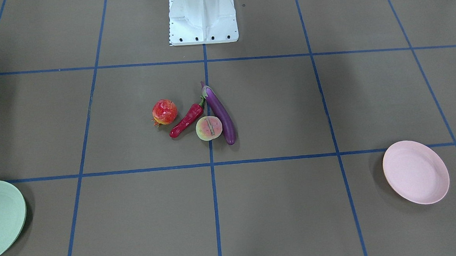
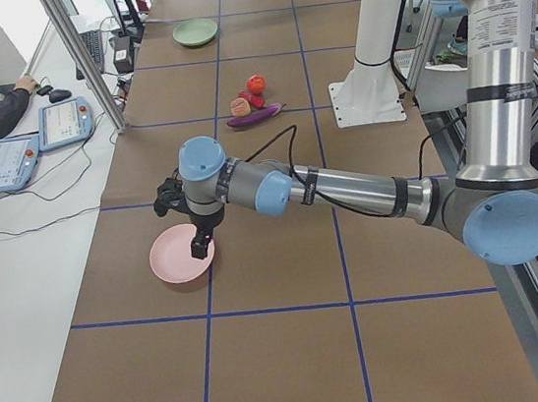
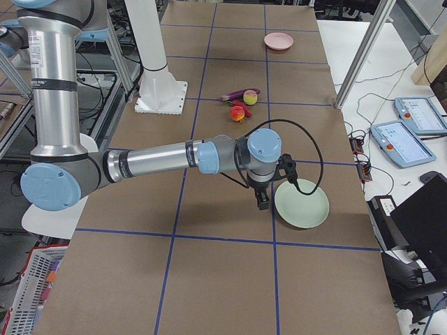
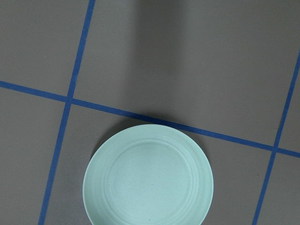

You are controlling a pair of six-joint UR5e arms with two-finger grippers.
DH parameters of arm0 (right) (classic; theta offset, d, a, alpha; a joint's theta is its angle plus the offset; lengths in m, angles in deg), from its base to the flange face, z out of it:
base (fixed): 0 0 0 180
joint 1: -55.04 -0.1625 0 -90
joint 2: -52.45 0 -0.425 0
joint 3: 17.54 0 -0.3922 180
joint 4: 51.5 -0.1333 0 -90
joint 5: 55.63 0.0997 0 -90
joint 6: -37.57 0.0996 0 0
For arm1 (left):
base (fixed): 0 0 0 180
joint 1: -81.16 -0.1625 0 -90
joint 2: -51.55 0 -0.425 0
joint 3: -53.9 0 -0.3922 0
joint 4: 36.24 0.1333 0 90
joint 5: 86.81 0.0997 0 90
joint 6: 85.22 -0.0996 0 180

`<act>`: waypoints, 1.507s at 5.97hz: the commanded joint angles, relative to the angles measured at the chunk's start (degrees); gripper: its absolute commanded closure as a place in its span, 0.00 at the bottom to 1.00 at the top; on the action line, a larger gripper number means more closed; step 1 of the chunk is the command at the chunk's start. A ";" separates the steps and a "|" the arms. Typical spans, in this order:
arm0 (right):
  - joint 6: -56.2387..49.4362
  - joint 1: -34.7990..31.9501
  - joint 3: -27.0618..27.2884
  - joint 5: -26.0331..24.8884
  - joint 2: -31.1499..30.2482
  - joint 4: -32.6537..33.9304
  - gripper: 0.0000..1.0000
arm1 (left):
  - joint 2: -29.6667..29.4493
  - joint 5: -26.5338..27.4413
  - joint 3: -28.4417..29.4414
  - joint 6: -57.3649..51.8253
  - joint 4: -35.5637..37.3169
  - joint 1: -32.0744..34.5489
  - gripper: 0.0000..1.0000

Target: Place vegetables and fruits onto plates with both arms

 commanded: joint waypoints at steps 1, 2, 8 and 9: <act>0.28 0.69 0.33 0.57 0.48 -0.19 0.00 | -7.14 0.19 0.42 20.13 0.06 -9.70 0.00; 2.63 1.13 0.07 0.31 0.48 -0.19 0.00 | -12.31 0.20 0.07 32.08 0.06 -13.67 0.00; 14.16 3.41 0.33 0.22 0.92 -4.48 0.00 | -28.18 22.40 -1.43 71.28 0.32 -45.40 0.00; 15.65 4.02 0.42 0.22 1.01 -4.93 0.00 | -30.45 25.39 -1.34 72.53 2.84 -50.40 0.00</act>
